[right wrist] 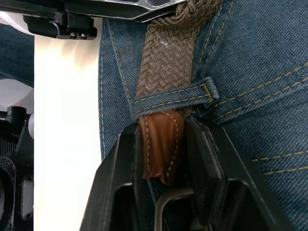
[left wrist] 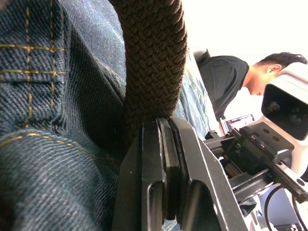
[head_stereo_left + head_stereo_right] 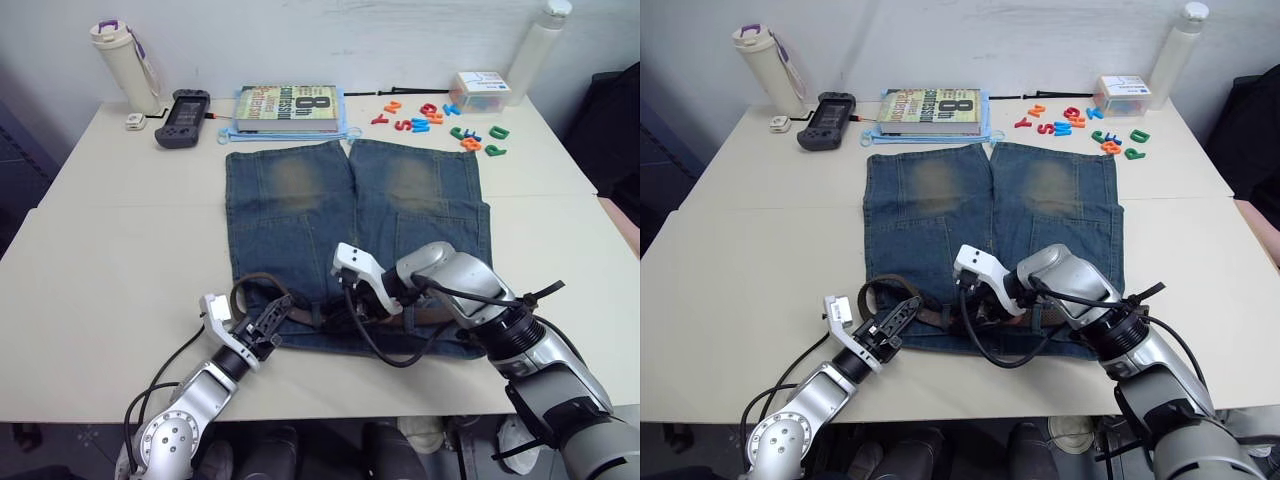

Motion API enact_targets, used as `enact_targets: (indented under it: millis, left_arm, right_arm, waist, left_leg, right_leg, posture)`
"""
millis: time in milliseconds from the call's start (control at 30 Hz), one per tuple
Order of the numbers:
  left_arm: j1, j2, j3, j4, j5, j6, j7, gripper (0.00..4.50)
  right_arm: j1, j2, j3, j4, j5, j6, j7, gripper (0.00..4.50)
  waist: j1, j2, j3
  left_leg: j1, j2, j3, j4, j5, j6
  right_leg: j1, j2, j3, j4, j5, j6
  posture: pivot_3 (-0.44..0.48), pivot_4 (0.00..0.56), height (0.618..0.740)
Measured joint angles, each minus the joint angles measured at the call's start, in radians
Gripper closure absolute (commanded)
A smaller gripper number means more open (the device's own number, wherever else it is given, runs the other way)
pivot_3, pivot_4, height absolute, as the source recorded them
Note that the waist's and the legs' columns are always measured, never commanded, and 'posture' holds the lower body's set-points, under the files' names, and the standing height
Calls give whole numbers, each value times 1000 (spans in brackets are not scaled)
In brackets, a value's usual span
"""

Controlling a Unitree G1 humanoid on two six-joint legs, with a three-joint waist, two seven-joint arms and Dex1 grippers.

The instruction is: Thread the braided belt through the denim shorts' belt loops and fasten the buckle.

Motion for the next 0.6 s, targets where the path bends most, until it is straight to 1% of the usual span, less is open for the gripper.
enact_targets:
  millis: [200,300,433,500,533,600]
  left_arm:
    - [1,0,2,0,0,0,0,4500]
    - [0,0,2,0,0,3,1,4500]
    - [-1,1,2,-2,-2,8,1,4500]
    - [-4,30,4,-14,-2,25,0,4500]
    - [-3,65,18,-24,-13,46,-1,4500]
    - [7,114,45,-30,-24,71,-11,4500]
  right_arm:
    - [1,-2,-7,-3,7,0,-6,3665]
    - [7,-10,-16,-32,7,-1,-30,3763]
    - [20,-28,-19,-94,5,12,-59,3784]
    - [34,-73,-26,-218,-4,52,-110,3784]
    - [46,-83,-53,-314,-7,94,-157,3784]
    - [65,-95,-67,-425,-25,124,-229,3784]
  waist:
    - [-2,0,0]
    - [-2,0,0]
    - [-1,0,0]
    - [-2,-1,1]
    - [-3,-2,3]
    - [-6,-1,3]
  left_leg:
    - [0,0,0,0,0,0]
    - [0,0,0,0,0,0]
    - [-1,0,0,0,0,0]
    - [-3,0,0,0,0,0]
    - [-4,1,0,0,0,0]
    - [-4,2,0,-1,0,-1]
  right_leg:
    - [0,0,0,0,0,0]
    - [0,0,0,0,0,0]
    - [-1,0,0,0,0,0]
    - [-3,0,0,0,0,0]
    - [-4,1,0,0,0,0]
    - [-5,1,0,0,0,0]
  posture:
    - [0,150,740]
    - [0,150,740]
    - [0,150,740]
    - [0,150,740]
    - [0,150,740]
    - [0,150,740]
